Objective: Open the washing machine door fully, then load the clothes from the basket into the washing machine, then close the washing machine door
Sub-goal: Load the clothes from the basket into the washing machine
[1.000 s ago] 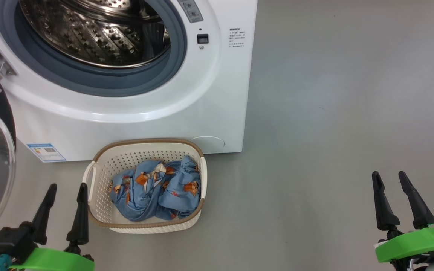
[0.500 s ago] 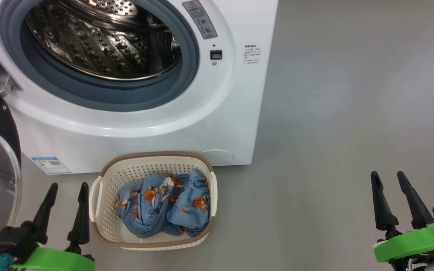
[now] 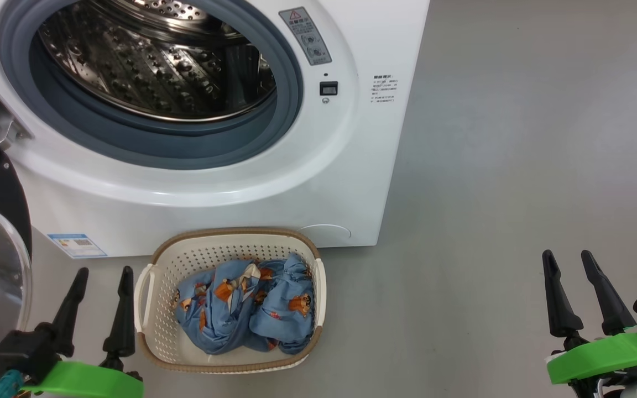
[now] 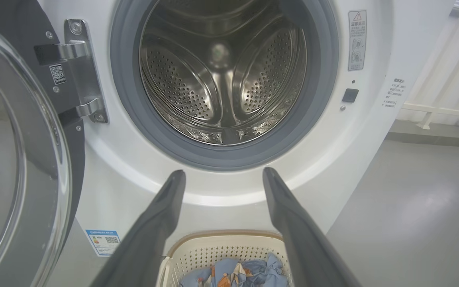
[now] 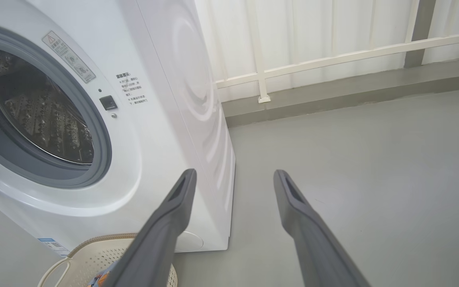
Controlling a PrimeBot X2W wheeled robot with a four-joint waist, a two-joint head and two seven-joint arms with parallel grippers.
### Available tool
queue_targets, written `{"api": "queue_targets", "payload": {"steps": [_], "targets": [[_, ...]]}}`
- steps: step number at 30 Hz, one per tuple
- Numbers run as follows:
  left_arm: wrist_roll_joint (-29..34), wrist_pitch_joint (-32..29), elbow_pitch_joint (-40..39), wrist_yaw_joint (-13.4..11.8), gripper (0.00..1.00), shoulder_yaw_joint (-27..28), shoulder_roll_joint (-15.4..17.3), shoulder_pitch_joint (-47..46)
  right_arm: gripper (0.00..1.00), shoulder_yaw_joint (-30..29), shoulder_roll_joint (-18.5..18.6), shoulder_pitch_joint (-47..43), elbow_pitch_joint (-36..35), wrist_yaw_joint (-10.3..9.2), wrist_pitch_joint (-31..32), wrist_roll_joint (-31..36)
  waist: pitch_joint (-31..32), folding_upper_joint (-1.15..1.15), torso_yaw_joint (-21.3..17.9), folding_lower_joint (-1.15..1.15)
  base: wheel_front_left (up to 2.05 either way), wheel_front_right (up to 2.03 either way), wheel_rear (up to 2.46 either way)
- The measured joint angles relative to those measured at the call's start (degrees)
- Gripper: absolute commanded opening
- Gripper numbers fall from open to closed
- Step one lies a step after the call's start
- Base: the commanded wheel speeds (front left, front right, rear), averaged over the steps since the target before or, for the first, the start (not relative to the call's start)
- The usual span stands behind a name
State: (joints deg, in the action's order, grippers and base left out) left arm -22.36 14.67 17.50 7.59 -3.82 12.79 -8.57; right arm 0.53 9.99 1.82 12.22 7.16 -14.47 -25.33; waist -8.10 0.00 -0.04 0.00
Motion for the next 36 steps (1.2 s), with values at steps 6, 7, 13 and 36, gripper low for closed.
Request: {"api": "queue_targets", "payload": {"steps": [6, 7, 13, 36], "targets": [[-0.2, 0.0, 2.1, 0.0, 1.0, -0.3, -1.3, 0.0, 1.0, 0.0, -0.1, 0.6, 0.0, 0.0, 0.0, 0.0, -0.7, 0.0, -0.1, 0.0, 0.0, 0.0, 0.0], [-0.2, 0.0, 2.1, 0.0, 1.0, -0.3, -1.3, 0.0, 1.0, 0.0, -0.1, 0.6, 0.0, 0.0, 0.0, 0.0, -0.7, 0.0, -0.1, 0.0, 0.0, 0.0, 0.0], [-0.4, 0.0, 6.6, 0.0, 1.0, -1.7, -2.6, -1.0, 1.0, 0.9, -0.7, 2.6, -0.5, 0.0, 0.0, 0.0, -2.7, 0.0, -0.7, 0.0, 0.0, 0.0, 0.0], [-4.2, 0.0, 25.8, 0.0, 1.0, -11.1, -1.6, -17.6, 1.0, 2.9, -2.7, 13.0, -3.4, 0.0, 0.0, 1.9, -17.0, 0.0, -2.9, 0.0, 0.0, 0.0, 0.0]]}}
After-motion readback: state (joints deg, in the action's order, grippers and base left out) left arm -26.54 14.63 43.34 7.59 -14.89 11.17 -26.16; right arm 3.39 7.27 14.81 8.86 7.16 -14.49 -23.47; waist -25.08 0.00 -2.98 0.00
